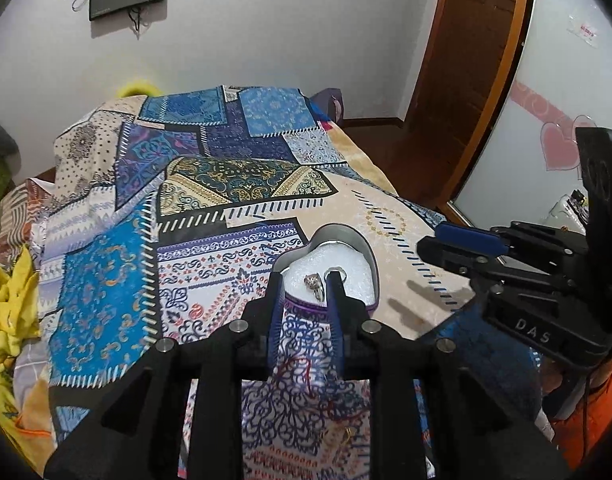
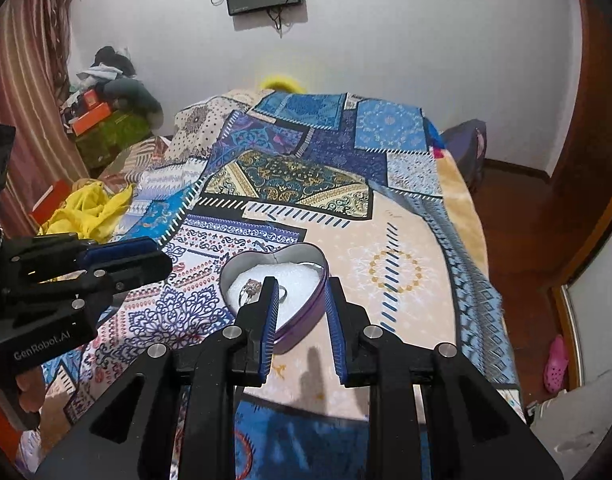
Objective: Organize jewelry
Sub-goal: 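Open the left gripper over the tin while the right gripper releases its ring, then lift both open grippers away from the tin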
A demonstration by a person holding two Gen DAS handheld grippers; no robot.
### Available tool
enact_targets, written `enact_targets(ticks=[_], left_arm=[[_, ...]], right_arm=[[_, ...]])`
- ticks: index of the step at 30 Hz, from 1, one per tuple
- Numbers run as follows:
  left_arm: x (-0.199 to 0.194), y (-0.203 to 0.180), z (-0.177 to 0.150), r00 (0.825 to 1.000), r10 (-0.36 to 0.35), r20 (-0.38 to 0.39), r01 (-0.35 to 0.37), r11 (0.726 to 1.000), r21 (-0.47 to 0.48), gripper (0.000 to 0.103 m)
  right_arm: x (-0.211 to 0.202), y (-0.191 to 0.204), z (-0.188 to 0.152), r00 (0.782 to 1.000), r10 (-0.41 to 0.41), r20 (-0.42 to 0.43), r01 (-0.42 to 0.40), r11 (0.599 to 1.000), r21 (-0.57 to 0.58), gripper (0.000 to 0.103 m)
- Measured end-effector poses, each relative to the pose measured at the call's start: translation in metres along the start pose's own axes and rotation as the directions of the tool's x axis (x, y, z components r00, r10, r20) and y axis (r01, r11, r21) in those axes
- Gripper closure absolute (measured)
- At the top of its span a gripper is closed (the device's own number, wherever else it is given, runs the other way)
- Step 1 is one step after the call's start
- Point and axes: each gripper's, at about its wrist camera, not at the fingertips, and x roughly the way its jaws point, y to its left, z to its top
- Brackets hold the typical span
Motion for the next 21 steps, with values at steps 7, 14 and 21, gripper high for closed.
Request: enact_targets(ticks=[7,14,21], left_arm=[[-0.027,-0.003,-0.018,1.000,0.016,-0.002,-0.016,1.000,0.010,0.072],[-0.044,0.001,-0.041,1.000,0.025,-0.015,-0.025,1.000,0.004,0.069],[-0.047,0.007,-0.069,0.998,0.017,-0.052,-0.018,1.000,-0.012,0.069]], right_arm=[[-0.025,0.012,-0.010,0.999,-0.034,0.037,0.035,0.999,-0.005,0.055],[-0.030,0.026,-0.027,0.998,-0.064,0.022,0.065,0.997,-0.044,0.054],[-0.023,0.039,-0.054,0.998,-0.041,-0.044,0.038,0.998,-0.052,0.054]])
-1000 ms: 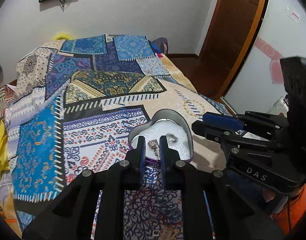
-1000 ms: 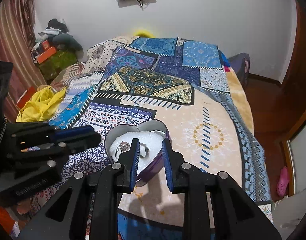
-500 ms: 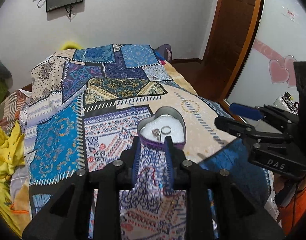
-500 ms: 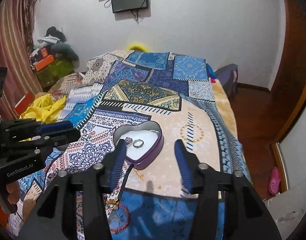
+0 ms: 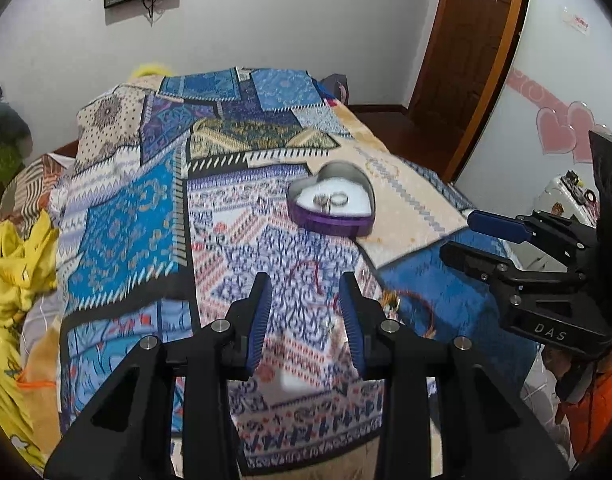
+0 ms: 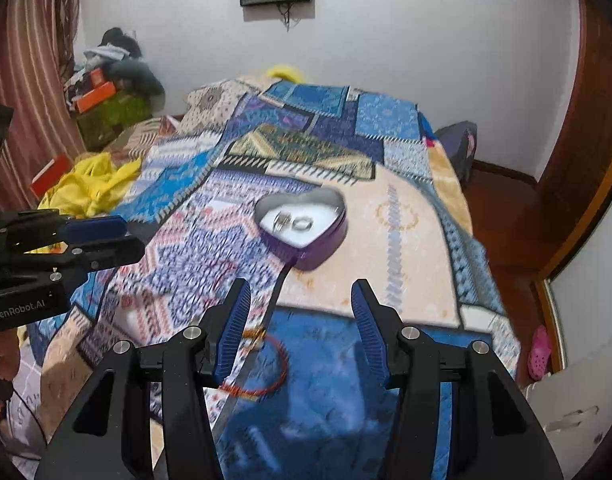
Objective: Organize jewelry
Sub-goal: 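Lift both open grippers away from the tin, then grasp the red-and-gold braided bracelet with the right gripper while the left approaches a gold ring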
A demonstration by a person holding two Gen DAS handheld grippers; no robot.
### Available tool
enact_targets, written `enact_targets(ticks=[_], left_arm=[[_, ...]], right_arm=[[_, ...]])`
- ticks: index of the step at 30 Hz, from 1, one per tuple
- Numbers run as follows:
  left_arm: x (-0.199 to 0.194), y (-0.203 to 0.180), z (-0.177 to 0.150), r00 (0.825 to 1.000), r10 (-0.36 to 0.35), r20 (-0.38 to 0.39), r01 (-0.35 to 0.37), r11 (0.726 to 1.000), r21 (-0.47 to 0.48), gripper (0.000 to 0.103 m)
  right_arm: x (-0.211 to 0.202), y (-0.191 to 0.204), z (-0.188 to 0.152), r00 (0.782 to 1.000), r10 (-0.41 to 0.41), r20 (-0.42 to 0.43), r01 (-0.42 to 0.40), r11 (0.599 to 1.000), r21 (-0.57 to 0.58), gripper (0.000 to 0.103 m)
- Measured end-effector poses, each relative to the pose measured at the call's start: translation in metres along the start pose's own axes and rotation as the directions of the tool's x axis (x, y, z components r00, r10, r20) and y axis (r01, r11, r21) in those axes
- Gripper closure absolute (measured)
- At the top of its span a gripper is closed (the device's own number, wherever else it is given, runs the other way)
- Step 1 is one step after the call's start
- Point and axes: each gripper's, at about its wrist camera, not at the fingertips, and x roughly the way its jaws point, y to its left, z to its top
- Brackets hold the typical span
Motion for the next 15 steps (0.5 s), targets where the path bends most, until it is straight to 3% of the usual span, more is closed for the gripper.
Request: enact_targets(ticks=[4,13,15], left_arm=[[0.002,0.003,-0.017,1.000,0.002,-0.028,-0.002,1.000,-0.002,0.069],[-0.001,0.014,-0.040,0.999,-0.008,-0.049,0.006,0.999,-0.039,0.069],[0.001,0.016,-0.042,0.998,-0.010,-0.056,0.007,0.999,-0.050,0.069]], right_arm=[[0.011,0.011,-0.013,0.999,0.014,-0.040,-0.014,1.000,0.000,0.037],[0.045,0.031,-0.039,0.985,0.002,-0.170,-0.013,0.998,-0.069,0.037],[0.045,0.033,-0.045,0.990,-0.018,-0.137,0.005,0.996,-0.091,0.035]])
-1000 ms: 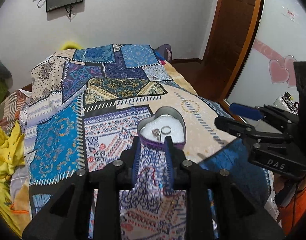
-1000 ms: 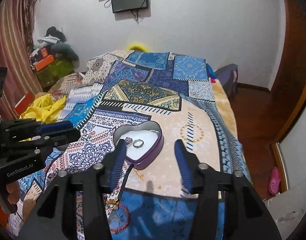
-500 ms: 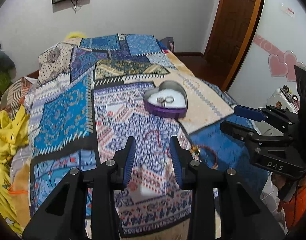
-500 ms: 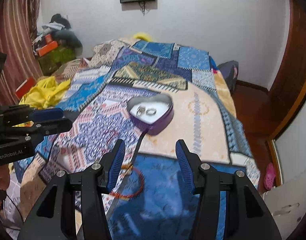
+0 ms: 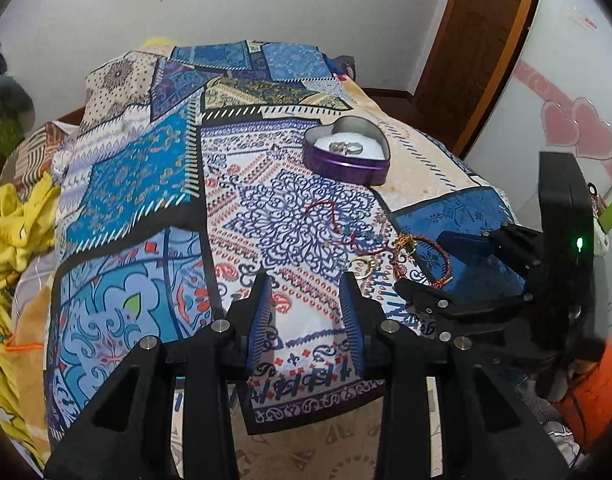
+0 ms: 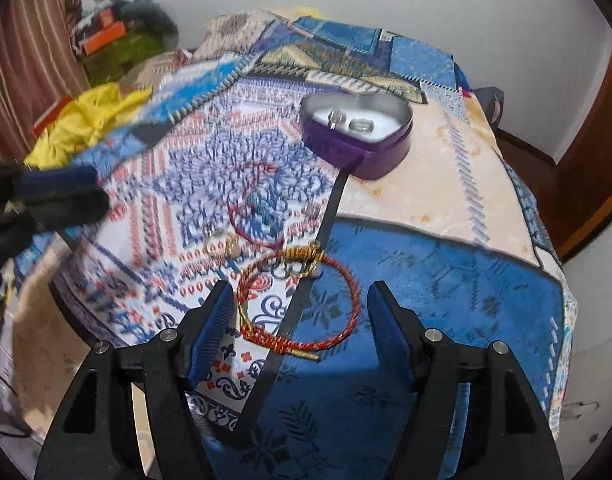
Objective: Organize jewelry
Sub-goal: 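Grasp the red-and-gold braided bracelet with the right gripper while the left approaches a gold ring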
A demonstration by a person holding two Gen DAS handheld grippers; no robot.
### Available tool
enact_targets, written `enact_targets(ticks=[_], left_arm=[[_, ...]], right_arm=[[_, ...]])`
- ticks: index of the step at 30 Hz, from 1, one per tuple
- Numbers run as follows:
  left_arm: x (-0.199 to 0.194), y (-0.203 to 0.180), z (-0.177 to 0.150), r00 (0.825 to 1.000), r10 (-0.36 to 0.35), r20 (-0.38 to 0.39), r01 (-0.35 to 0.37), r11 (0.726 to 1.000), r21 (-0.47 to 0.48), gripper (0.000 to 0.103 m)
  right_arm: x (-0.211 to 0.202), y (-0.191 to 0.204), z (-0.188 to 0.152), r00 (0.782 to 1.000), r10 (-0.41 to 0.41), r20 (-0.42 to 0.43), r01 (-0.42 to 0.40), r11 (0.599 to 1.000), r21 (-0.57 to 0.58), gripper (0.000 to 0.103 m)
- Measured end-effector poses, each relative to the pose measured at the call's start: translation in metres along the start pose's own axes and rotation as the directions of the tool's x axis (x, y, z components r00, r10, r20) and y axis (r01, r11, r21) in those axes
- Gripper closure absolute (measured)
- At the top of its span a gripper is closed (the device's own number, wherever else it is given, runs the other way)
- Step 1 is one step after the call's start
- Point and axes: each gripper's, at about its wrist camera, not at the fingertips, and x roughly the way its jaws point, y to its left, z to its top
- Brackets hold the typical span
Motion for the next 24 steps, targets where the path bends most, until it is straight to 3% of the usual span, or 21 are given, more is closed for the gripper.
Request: enact_targets(ticks=[6,9,11,14,24], left_arm=[[0.008,0.002,-0.004,1.000,-0.016,-0.018,0.015,1.000,-0.017,0.069],[0.011,-0.002,-0.006,0.999,-0.028,-0.026,0.028,0.999,-0.016,0.069],[0.013,-0.005,-0.008,0.999,-0.038,-0.034,0.037,0.999,-0.014,0.069],[0.018,-0.012,-0.008,0.997,-0.054,-0.047,0.054,0.999,0.000,0.069],[0.035,-0.035,-0.007,0.991,-0.113,-0.076,0.116,0.993,0.034,0.069]], right_arm=[[-0.004,-0.009,-0.005,1.000,0.024,0.016,-0.024,1.000,0.013,0.037],[-0.005,-0.011,-0.005,0.999,0.027,0.023,-0.027,1.000,0.008,0.055],[-0.006,-0.013,-0.004,0.999,0.036,0.024,-0.036,0.999,0.018,0.077],[-0.007,-0.022,-0.004,0.999,0.042,0.026,-0.043,0.998,0.041,0.093],[-0.021,-0.032,-0.006,0.996,0.026,0.083,-0.032,0.997,0.064,0.096]])
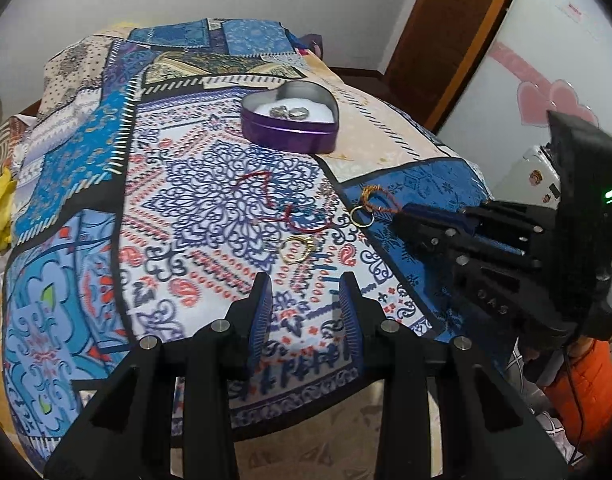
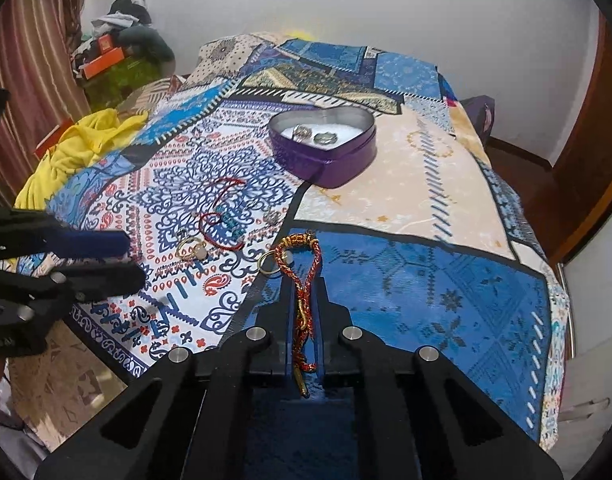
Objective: Organize jewelry
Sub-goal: 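Grasp the red-and-gold braided bracelet with the right gripper while the left approaches a gold ring, then grasp the gold ring with the left gripper while the right lifts the bracelet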
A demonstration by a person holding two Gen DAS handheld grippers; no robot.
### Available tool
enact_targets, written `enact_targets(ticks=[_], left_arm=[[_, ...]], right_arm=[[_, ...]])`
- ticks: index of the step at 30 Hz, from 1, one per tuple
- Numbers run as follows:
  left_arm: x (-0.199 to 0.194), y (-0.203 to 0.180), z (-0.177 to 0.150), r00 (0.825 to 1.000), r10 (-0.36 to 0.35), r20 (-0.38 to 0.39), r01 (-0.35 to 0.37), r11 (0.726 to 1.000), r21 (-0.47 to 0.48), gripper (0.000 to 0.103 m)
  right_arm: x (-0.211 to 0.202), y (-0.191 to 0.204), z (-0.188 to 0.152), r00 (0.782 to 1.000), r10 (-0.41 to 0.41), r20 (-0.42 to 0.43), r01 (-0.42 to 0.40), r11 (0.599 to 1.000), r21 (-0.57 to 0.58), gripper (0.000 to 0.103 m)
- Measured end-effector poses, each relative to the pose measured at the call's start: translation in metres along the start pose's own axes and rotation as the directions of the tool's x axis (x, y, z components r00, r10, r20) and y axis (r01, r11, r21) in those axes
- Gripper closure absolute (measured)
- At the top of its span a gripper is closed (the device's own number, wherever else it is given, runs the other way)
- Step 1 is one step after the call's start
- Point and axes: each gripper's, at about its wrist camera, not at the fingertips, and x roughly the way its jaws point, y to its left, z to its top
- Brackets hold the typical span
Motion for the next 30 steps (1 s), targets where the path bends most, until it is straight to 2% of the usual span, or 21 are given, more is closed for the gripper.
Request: enact_targets(ticks=[6,12,19,22,29,30], left_arm=[[0.016,0.000,0.003,0.999,-0.024,-0.032,0.023,0.999,-0.030,0.069],[0.026,0.003,0.012,0.999,-0.023,-0.039,0.021,0.998,-0.060,0.069],[0.036,-0.002,0.017,0.999,0.026,-0.028,-0.026,0.999,-0.025,0.070],[0.038,-0.003,0.017,0.998,0.058,-0.024,-0.058,0.998,-0.011,0.078],[0.037,-0.009,0.016,0.996,0.094,-0.011,-0.093,0.995,0.035,0.081],[0.035,-0.010,0.015,0.996,0.086,-0.008,-0.086,0.996,0.038,0.096]], right_arm=[[-0.014,-0.008,0.010,0.998,-0.006,0.056,0.005,1.000,0.022,0.096],[-0.015,-0.009,0.013,0.997,-0.004,0.076,0.003,1.000,0.023,0.096],[-0.012,-0.012,0.012,0.997,0.005,0.080,-0.008,0.999,0.032,0.096],[-0.013,-0.014,0.012,0.996,0.008,0.084,-0.011,0.999,0.033,0.096],[-0.015,-0.014,0.011,0.996,0.011,0.090,-0.015,0.999,0.034,0.096],[-0.016,-0.015,0.012,0.996,0.011,0.092,-0.014,0.999,0.035,0.096]])
